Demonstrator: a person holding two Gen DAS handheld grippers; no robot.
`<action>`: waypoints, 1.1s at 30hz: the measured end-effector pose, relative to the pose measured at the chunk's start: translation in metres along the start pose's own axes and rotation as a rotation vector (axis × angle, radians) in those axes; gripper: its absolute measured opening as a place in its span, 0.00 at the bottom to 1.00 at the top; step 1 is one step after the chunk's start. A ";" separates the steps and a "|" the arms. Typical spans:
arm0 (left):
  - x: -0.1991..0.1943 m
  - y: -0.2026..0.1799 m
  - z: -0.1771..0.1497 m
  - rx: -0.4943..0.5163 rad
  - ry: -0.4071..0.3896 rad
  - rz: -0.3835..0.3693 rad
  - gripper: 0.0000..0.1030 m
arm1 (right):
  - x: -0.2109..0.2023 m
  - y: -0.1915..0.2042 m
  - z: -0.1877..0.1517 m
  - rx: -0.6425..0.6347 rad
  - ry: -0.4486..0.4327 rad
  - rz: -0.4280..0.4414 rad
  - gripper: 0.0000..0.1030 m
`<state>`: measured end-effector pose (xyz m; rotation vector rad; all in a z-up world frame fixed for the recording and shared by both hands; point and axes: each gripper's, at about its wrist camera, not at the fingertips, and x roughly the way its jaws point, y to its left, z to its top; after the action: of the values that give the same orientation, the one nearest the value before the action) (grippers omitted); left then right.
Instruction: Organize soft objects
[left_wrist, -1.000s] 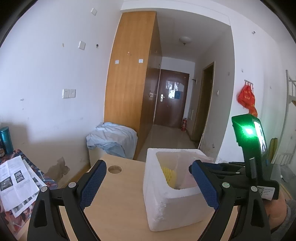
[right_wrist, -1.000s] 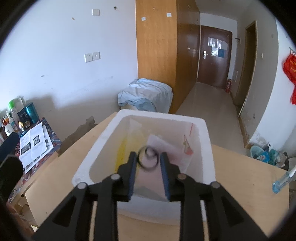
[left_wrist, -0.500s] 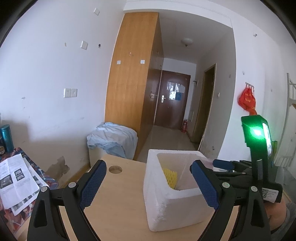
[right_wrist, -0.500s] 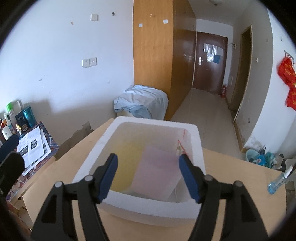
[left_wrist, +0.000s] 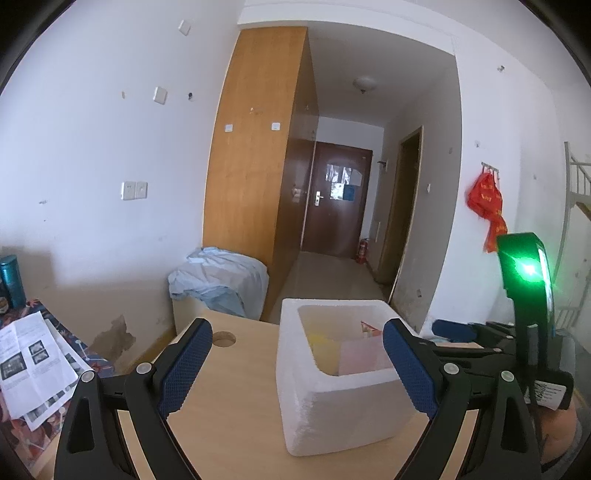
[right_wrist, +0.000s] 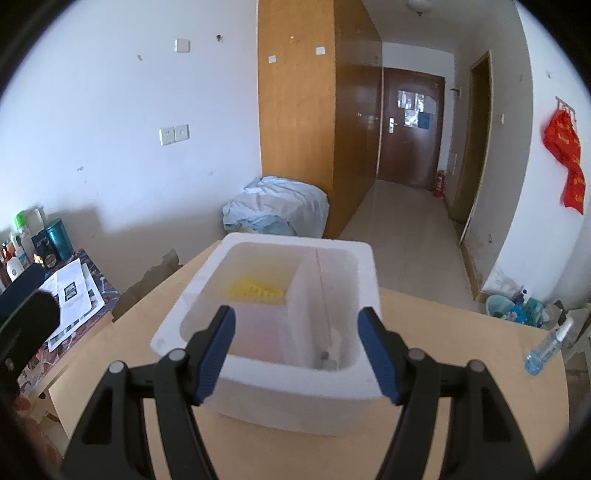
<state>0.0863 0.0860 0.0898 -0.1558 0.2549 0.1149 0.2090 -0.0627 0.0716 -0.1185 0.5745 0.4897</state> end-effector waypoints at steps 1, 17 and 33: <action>-0.002 -0.001 0.000 0.000 0.001 -0.007 0.91 | -0.003 -0.001 -0.001 0.004 -0.002 0.000 0.70; -0.028 -0.049 -0.008 0.045 0.017 -0.129 0.91 | -0.077 -0.030 -0.039 0.059 -0.068 -0.110 0.70; -0.038 -0.114 -0.060 0.116 0.086 -0.258 0.91 | -0.130 -0.080 -0.113 0.230 -0.091 -0.265 0.70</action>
<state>0.0502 -0.0393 0.0584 -0.0774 0.3244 -0.1624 0.0973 -0.2139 0.0461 0.0468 0.5136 0.1688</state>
